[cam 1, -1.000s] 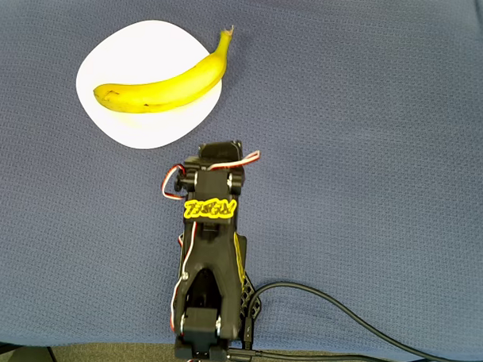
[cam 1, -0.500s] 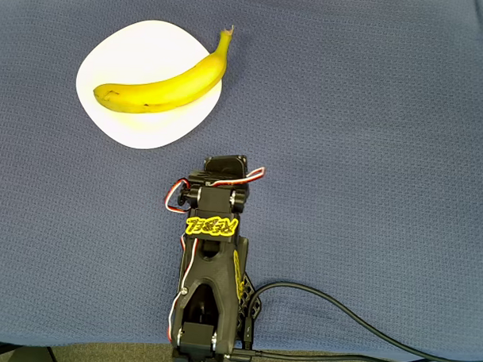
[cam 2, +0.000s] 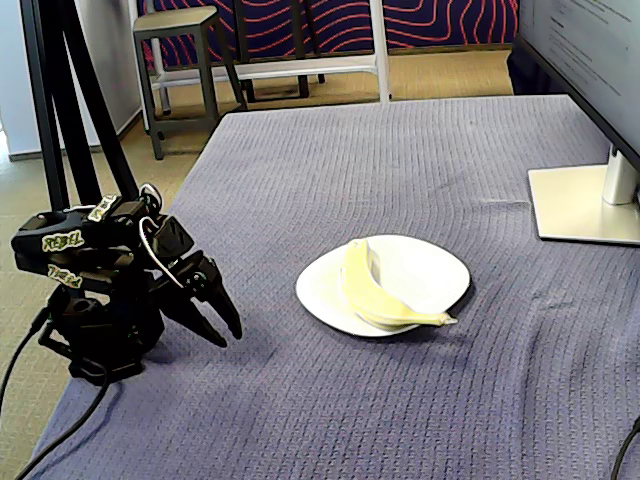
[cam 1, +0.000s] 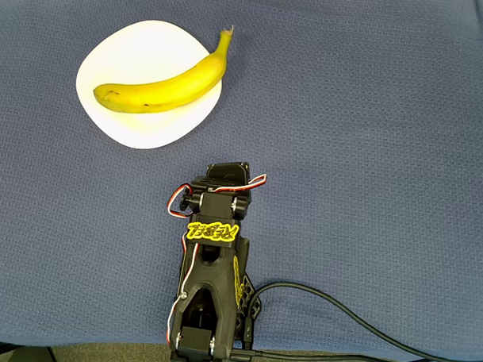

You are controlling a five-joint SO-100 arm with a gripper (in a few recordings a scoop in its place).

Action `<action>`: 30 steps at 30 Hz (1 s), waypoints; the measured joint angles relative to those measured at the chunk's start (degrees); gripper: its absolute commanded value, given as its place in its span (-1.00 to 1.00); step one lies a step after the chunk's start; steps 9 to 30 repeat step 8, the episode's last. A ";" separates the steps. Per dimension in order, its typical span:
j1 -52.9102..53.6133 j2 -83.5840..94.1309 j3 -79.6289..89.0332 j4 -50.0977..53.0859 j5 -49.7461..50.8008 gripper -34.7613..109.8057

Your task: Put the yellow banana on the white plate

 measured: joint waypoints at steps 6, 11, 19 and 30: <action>0.00 0.79 0.53 0.00 -0.35 -0.52; 0.00 0.88 0.53 0.00 -0.35 -0.52; 0.00 0.88 0.53 0.00 -0.35 -0.52; 0.00 0.88 0.53 0.00 -0.35 -0.52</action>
